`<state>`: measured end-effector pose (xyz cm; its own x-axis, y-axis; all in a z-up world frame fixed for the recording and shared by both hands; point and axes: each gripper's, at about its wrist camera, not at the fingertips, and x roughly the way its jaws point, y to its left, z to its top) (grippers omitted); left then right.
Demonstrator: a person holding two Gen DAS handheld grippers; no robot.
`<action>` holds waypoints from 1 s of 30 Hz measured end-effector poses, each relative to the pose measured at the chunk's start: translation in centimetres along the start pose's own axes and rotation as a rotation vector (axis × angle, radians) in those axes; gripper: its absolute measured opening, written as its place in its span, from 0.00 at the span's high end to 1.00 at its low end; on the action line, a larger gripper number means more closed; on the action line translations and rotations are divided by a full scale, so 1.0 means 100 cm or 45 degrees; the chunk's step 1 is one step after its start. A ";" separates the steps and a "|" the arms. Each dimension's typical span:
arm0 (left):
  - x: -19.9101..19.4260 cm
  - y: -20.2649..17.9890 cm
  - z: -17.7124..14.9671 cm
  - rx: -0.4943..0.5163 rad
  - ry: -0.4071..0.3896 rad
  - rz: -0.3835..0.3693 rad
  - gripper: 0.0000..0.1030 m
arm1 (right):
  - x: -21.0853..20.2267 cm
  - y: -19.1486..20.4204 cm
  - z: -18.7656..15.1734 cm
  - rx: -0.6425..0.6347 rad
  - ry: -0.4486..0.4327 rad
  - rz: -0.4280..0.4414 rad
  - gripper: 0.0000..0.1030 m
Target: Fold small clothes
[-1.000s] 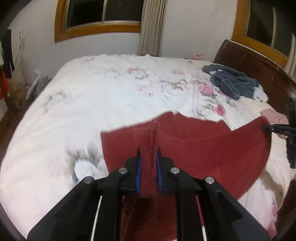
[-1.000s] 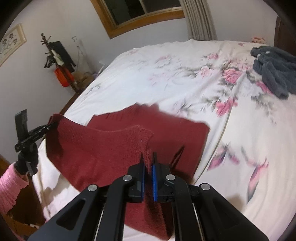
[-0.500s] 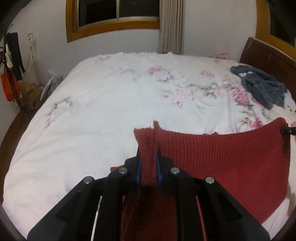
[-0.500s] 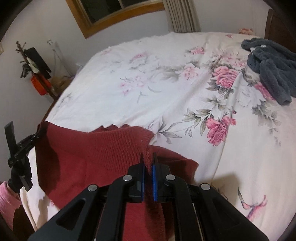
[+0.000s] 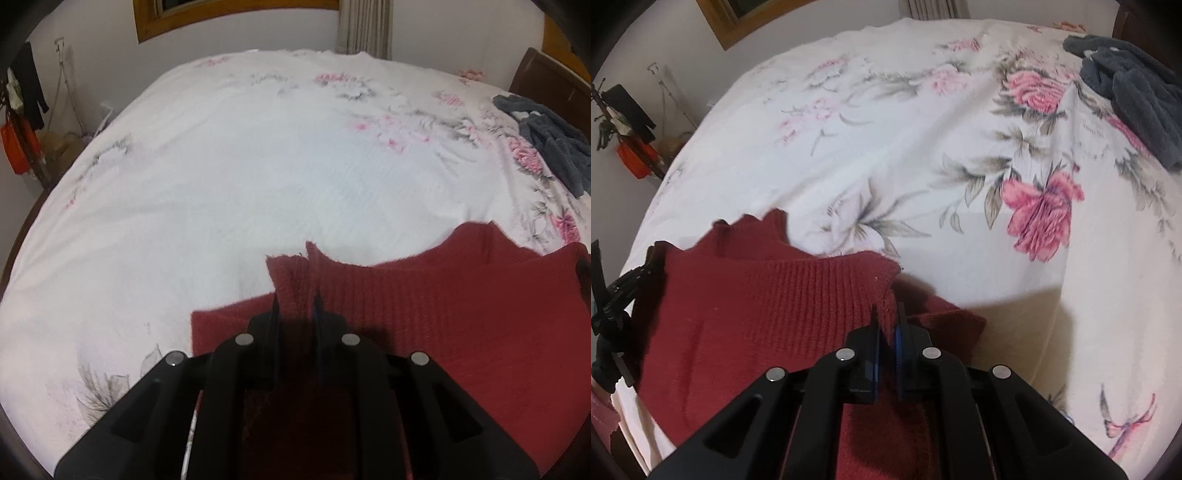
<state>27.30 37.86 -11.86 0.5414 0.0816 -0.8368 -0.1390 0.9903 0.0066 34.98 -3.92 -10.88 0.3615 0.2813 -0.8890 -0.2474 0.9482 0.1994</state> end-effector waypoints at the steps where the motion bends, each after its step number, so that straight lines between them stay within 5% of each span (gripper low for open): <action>1: 0.002 0.003 -0.001 -0.017 0.006 -0.005 0.84 | 0.003 -0.002 -0.001 0.010 0.002 -0.001 0.93; 6: 0.000 0.017 0.000 -0.106 0.022 -0.005 0.76 | 0.003 -0.007 -0.005 0.038 -0.001 -0.013 0.83; 11: -0.030 0.037 -0.002 -0.170 -0.031 0.004 0.78 | -0.020 -0.008 -0.015 0.038 -0.014 0.004 0.75; 16: -0.075 0.025 -0.022 -0.055 -0.051 -0.069 0.76 | -0.052 -0.013 -0.044 0.068 0.000 0.067 0.67; 21: -0.106 0.000 -0.062 0.038 0.008 -0.196 0.59 | -0.071 -0.014 -0.086 0.112 0.065 0.142 0.52; 26: -0.115 -0.016 -0.095 0.017 0.052 -0.305 0.53 | -0.069 -0.012 -0.132 0.136 0.162 0.179 0.53; 30: -0.105 -0.026 -0.112 0.053 0.095 -0.278 0.53 | -0.070 -0.005 -0.152 0.079 0.184 0.160 0.84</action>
<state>12.70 33.22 -9.18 0.4917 -0.1422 -0.8591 0.0100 0.9874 -0.1577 18.91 -8.63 -11.01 0.1974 0.3779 -0.9046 -0.2247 0.9156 0.3335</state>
